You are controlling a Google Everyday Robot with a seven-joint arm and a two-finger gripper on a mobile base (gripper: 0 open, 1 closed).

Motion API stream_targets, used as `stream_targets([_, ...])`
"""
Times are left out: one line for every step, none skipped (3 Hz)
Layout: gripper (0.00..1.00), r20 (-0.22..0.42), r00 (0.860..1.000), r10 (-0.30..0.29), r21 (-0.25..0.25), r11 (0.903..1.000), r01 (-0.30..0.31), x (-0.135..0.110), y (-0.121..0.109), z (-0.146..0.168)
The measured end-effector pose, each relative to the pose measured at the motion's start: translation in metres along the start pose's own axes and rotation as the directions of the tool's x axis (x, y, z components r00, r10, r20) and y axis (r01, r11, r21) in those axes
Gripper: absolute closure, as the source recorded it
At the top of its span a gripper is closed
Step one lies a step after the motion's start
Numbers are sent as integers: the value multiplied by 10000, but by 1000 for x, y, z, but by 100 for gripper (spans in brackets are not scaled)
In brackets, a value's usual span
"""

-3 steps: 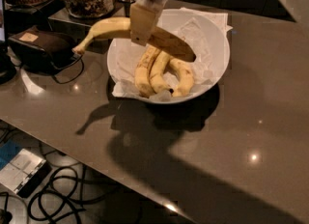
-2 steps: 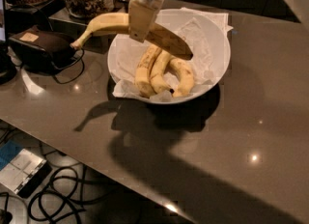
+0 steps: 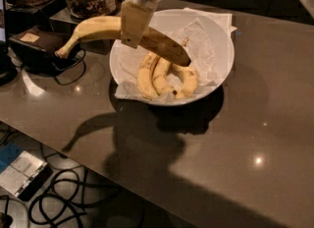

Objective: Pick banana from white bowl

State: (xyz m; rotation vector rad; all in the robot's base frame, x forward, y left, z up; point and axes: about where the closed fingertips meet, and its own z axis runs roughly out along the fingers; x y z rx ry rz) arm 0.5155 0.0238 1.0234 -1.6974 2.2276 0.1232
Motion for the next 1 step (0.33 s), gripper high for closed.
stream_targets([100,385,9974,-613,-409,9972,629,-14,28,-17])
